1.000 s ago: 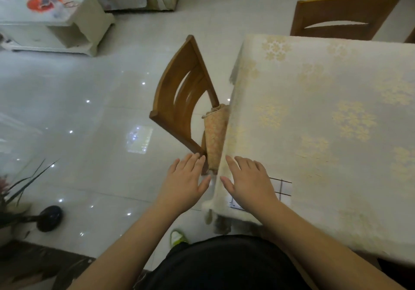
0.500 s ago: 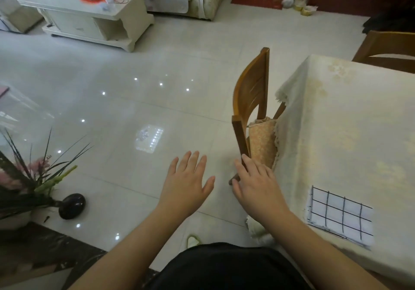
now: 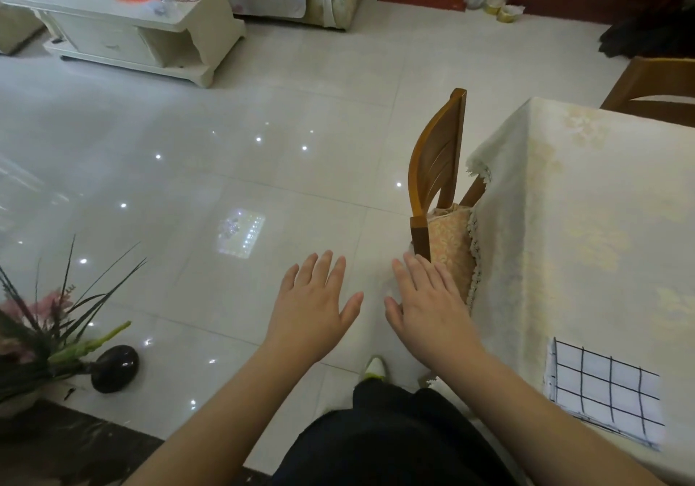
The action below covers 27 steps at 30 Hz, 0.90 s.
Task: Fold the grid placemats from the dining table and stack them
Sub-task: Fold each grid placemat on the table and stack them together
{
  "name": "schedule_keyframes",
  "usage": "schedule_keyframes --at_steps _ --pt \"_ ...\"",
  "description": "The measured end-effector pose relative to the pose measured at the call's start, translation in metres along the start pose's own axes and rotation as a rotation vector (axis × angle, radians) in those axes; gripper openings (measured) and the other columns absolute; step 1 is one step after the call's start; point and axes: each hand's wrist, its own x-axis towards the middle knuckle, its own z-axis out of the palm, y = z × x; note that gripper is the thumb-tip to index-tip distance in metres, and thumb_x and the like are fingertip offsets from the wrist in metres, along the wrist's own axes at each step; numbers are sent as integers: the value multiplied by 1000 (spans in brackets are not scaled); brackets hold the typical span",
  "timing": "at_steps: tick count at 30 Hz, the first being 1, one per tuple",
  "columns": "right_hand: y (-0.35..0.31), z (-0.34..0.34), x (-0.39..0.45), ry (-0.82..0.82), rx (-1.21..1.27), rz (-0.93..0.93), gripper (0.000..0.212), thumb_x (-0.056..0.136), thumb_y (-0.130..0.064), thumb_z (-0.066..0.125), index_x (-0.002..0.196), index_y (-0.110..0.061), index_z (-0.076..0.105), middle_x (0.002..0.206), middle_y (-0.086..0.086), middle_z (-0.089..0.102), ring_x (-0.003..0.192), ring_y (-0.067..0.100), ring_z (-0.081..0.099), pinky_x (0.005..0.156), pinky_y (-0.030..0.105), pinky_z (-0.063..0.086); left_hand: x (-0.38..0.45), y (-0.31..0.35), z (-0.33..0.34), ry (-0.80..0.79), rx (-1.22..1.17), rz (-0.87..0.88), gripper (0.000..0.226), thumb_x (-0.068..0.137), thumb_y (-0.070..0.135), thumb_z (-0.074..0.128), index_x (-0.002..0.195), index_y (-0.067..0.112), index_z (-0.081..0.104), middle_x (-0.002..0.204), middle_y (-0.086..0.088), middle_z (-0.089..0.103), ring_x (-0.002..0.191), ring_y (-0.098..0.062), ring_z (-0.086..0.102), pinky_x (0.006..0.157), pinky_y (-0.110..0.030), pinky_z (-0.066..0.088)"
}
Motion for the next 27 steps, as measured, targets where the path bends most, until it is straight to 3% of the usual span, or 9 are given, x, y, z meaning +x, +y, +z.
schedule_keyframes --at_steps 5,10,15,24,27 --pt "12 5 48 -2 72 -11 61 100 -47 31 152 -17 27 159 6 28 147 23 22 115 38 1 52 -5 -2 -58 15 39 80 87 64 -5 156 23 1 164 -2 9 151 -21 9 122 -42 10" --pt "28 -11 110 21 101 -25 60 100 -46 30 153 -17 25 159 6 27 148 23 21 118 41 7 107 -12 -22 -61 42 48 72 96 61 9 156 23 -2 164 -1 8 150 -20 9 122 -42 13" --pt "32 -30 166 29 97 -46 61 101 -49 27 155 -21 17 162 3 18 149 22 12 115 37 -5 152 -26 -46 11 0 53 71 96 60 10 156 23 -2 164 0 9 150 -18 11 120 -37 15" --pt "-4 -36 264 -18 62 44 60 98 -49 39 150 -19 34 155 5 36 144 24 32 113 39 7 238 -98 -58 6 -27 71 69 99 58 15 156 24 -5 165 1 -1 151 -15 3 122 -38 9" --pt "-29 -40 306 -16 64 25 60 100 -48 34 152 -19 27 159 5 27 147 23 23 114 37 1 270 -135 -66 17 -36 95 70 98 59 13 156 25 -5 165 1 -1 151 -15 3 122 -37 9"
